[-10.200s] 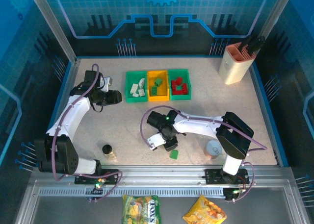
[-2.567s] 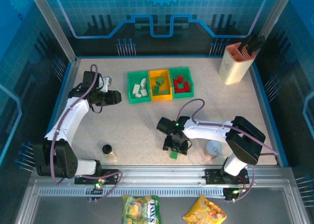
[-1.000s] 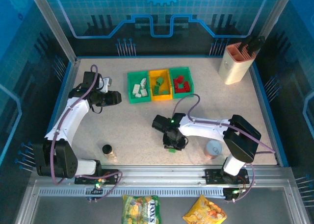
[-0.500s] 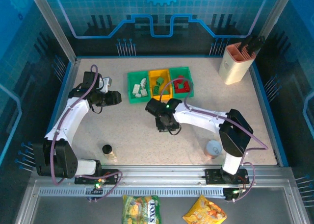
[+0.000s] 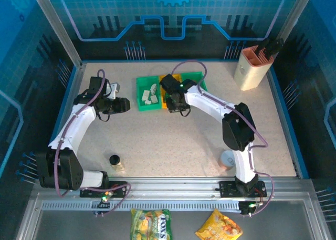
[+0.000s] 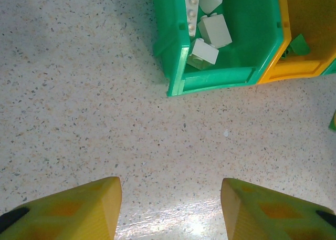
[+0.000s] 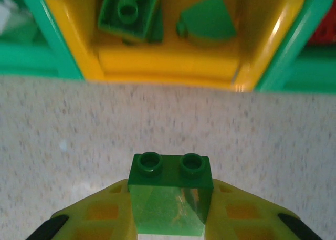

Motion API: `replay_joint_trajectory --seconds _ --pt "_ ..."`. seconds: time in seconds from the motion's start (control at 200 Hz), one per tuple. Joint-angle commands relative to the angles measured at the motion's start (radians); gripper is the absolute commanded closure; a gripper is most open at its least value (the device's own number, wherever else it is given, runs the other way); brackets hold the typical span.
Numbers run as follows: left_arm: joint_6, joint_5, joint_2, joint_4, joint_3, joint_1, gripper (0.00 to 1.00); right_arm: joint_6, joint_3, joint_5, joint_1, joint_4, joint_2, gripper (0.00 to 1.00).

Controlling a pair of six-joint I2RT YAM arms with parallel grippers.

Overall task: Sort the legos into containers by color
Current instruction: Place the lego in the container.

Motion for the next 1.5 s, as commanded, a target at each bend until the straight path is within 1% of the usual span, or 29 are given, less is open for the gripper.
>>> replay_joint_trajectory --seconds 0.0,0.175,0.4,0.415,0.505,0.61,0.81,0.855,0.96,1.116,1.181,1.346,1.421,1.496 --pt "0.017 0.006 0.009 -0.011 -0.004 0.011 0.46 -0.069 0.110 0.021 -0.029 -0.001 0.073 0.73" --pt "0.020 -0.003 0.016 -0.013 -0.004 0.011 0.46 -0.098 0.260 0.033 -0.070 0.008 0.176 0.74" --pt "0.022 -0.006 0.024 -0.014 -0.002 0.012 0.46 -0.130 0.400 0.028 -0.104 0.026 0.264 0.74" --pt "0.022 -0.007 0.025 -0.013 -0.001 0.011 0.46 -0.132 0.409 0.027 -0.106 0.026 0.291 0.74" --pt "0.023 -0.010 0.029 -0.013 -0.002 0.011 0.46 -0.140 0.455 0.032 -0.115 0.022 0.329 0.73" --pt "0.023 -0.011 0.032 -0.015 0.000 0.013 0.46 -0.145 0.489 0.032 -0.121 0.022 0.360 0.73" --pt "0.022 -0.011 0.033 -0.014 0.001 0.011 0.46 -0.151 0.507 0.051 -0.122 0.022 0.392 0.70" --pt "0.023 -0.012 0.033 -0.014 0.001 0.011 0.46 -0.149 0.508 0.057 -0.123 0.020 0.393 0.68" --pt "0.022 -0.009 0.035 -0.013 0.000 0.011 0.46 -0.147 0.507 0.070 -0.122 0.013 0.389 0.60" --pt "0.023 -0.008 0.036 -0.013 0.002 0.011 0.46 -0.150 0.504 0.093 -0.120 0.002 0.360 0.54" --pt "0.021 -0.004 0.030 -0.013 -0.001 0.011 0.46 -0.150 0.503 0.094 -0.119 -0.003 0.344 0.50" --pt "0.017 -0.006 0.020 -0.016 0.002 0.011 0.46 -0.150 0.471 0.096 -0.119 0.003 0.273 0.47" --pt "0.014 -0.009 0.016 -0.029 0.018 0.011 0.46 -0.155 0.430 0.094 -0.118 0.017 0.213 0.43" --pt "0.010 -0.015 0.005 -0.034 0.029 0.011 0.46 -0.165 0.372 0.095 -0.120 0.046 0.156 0.37"
